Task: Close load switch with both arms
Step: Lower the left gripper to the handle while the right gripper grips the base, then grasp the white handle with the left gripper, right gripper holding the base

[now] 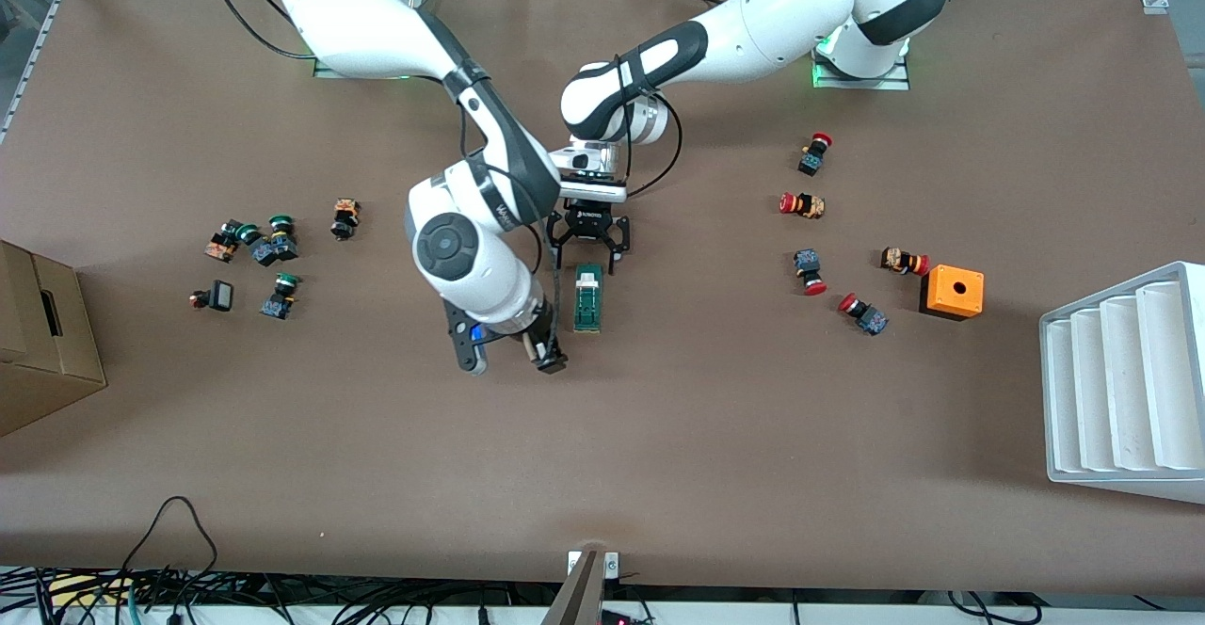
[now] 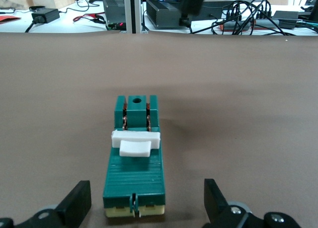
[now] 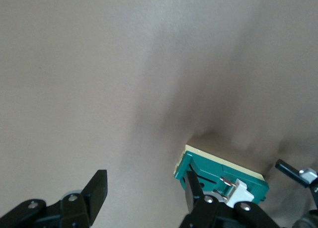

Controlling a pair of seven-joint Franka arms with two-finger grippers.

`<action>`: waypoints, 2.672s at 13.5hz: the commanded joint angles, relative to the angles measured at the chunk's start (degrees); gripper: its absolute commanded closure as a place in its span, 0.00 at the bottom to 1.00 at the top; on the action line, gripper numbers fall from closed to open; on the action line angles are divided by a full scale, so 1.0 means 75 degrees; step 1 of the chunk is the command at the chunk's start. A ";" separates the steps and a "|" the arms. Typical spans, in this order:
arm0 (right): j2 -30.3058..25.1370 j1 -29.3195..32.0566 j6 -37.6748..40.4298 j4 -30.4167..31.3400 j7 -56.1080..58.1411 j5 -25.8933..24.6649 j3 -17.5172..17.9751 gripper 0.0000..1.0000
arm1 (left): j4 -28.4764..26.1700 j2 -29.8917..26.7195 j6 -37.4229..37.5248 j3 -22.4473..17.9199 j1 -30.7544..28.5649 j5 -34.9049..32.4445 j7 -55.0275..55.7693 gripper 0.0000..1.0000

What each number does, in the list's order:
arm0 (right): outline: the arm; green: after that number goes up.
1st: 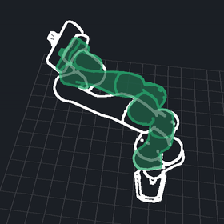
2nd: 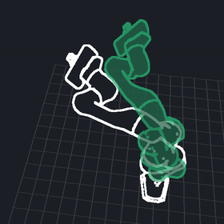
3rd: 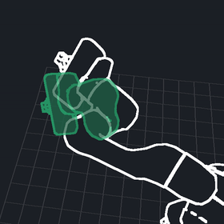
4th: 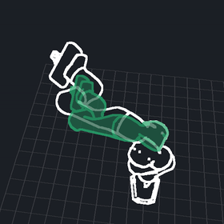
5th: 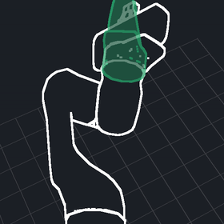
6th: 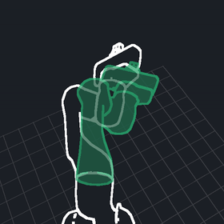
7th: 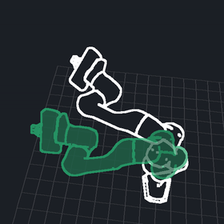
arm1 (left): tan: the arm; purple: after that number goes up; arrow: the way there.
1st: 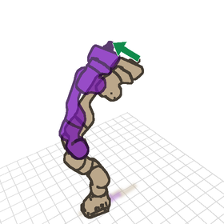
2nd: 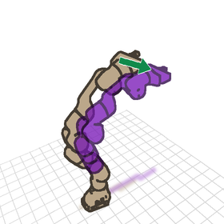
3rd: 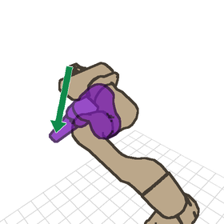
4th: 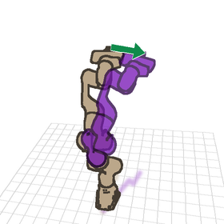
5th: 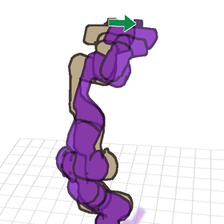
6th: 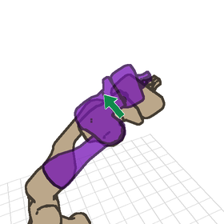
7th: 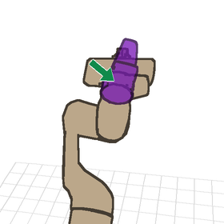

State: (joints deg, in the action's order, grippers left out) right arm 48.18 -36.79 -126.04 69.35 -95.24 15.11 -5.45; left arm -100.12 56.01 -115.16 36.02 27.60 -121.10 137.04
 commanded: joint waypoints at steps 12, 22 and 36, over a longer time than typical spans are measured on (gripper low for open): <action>-0.0845 -0.0708 -0.1030 0.2132 -0.1176 0.0095 0.0245 0.44 | 0.0201 0.0302 0.0226 -0.0103 0.0094 -0.0365 0.0127 0.55; -0.1362 -0.0918 -0.1883 0.3256 -0.1165 -0.0034 0.0445 0.44 | 0.0202 0.0337 0.0226 -0.0103 0.0094 -0.0459 0.0138 0.58; -0.1268 -0.1048 -0.2822 0.3726 -0.1118 -0.0362 0.0433 0.44 | 0.0213 0.0337 0.0226 -0.0103 0.0094 -0.0459 0.0138 0.58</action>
State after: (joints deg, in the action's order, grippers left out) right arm 39.68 -44.35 -145.22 95.46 -103.43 13.52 -2.23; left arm -100.31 56.79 -111.98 35.82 27.81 -121.78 137.42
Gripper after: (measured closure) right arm 0.441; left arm 0.507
